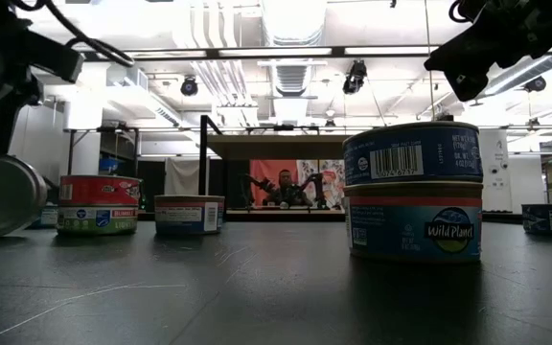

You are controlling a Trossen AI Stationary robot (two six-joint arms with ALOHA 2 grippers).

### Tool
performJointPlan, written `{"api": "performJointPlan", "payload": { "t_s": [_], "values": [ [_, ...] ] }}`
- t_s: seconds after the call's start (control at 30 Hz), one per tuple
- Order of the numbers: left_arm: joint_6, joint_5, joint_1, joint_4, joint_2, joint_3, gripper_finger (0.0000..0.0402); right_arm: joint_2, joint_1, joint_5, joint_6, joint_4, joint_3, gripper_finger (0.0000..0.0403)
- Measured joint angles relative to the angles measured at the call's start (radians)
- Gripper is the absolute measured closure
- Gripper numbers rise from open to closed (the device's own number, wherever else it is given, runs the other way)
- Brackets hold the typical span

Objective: Stack canned seafood by type on shelf
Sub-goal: Put the green white tuna can on the shelf

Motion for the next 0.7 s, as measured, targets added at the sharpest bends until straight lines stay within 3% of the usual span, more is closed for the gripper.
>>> {"api": "performJointPlan", "payload": {
  "t_s": [0.37, 0.63, 0.7],
  "values": [
    [0.015, 0.001, 0.0, 0.132, -0.003, -0.083, 0.0179, 0.0, 0.0, -0.001, 0.0, 0.0, 0.0, 0.036],
    [0.03, 0.001, 0.0, 0.139, 0.001, -0.088, 0.0281, 0.0, 0.0, -0.003, 0.0, 0.0, 0.0, 0.036],
    [0.03, 0.003, 0.0, 0.138, 0.002, -0.087, 0.0282, 0.0, 0.0, -0.003, 0.0, 0.0, 0.0, 0.036]
  ]
}}
